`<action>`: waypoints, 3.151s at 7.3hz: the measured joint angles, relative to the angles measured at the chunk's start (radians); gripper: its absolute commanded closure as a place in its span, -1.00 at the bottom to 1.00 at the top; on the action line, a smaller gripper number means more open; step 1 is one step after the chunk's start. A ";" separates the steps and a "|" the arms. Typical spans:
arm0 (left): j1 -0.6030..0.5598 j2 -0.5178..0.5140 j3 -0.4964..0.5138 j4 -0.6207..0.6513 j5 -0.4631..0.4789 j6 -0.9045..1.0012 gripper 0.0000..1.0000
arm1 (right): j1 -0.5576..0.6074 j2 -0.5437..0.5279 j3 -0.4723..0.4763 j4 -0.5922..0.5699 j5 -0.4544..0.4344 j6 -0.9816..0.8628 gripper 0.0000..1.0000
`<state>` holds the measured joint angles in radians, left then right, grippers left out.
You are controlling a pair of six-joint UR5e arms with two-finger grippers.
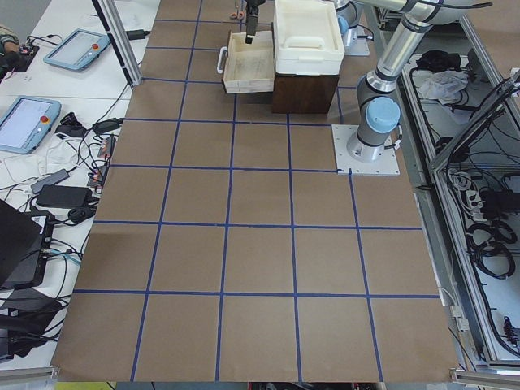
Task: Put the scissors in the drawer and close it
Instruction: 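Move the right gripper outward and down over the orange-grey scissors, then lower the right gripper and close it on the scissors handles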
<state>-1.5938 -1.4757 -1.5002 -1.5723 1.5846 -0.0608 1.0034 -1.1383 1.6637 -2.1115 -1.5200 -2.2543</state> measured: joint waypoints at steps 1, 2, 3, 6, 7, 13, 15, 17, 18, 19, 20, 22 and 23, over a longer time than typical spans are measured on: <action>0.000 0.000 0.000 0.000 0.000 0.000 -1.00 | 0.000 0.020 0.000 -0.009 -0.010 -0.001 -1.00; 0.000 0.000 0.000 0.000 0.000 0.000 -1.00 | 0.000 0.040 0.000 -0.013 -0.020 -0.002 -1.00; 0.000 0.000 0.000 0.000 0.000 -0.001 -1.00 | 0.000 0.054 0.000 -0.013 -0.032 -0.003 -1.00; 0.000 0.000 0.000 0.000 0.000 0.000 -1.00 | 0.001 0.081 0.003 -0.011 -0.063 -0.003 -0.95; 0.000 0.000 0.000 0.000 0.000 0.000 -1.00 | 0.001 0.087 0.004 -0.012 -0.071 -0.004 -0.94; 0.000 0.000 0.000 0.000 0.000 0.000 -1.00 | 0.001 0.110 0.006 -0.012 -0.106 -0.011 -0.86; 0.000 0.000 0.000 0.000 0.000 0.000 -1.00 | 0.000 0.116 0.007 -0.012 -0.113 -0.011 -0.38; 0.000 0.000 0.000 0.000 0.000 0.000 -1.00 | 0.000 0.118 0.007 -0.011 -0.121 -0.012 0.20; 0.000 0.000 0.000 0.000 0.000 0.000 -1.00 | 0.000 0.118 0.007 -0.010 -0.129 -0.013 0.33; 0.000 0.000 0.000 0.000 0.000 -0.001 -1.00 | 0.000 0.118 0.008 -0.010 -0.135 -0.013 0.65; 0.000 0.000 0.000 0.000 0.001 0.000 -1.00 | 0.000 0.118 0.008 -0.010 -0.139 -0.017 1.00; 0.000 0.000 0.000 0.000 0.001 0.000 -1.00 | 0.001 0.116 0.006 -0.009 -0.142 -0.047 1.00; 0.000 0.000 0.000 0.000 0.001 0.000 -1.00 | 0.001 0.112 0.003 -0.009 -0.144 -0.056 1.00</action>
<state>-1.5938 -1.4757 -1.5002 -1.5723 1.5860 -0.0612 1.0046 -1.0261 1.6671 -2.1210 -1.6635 -2.3098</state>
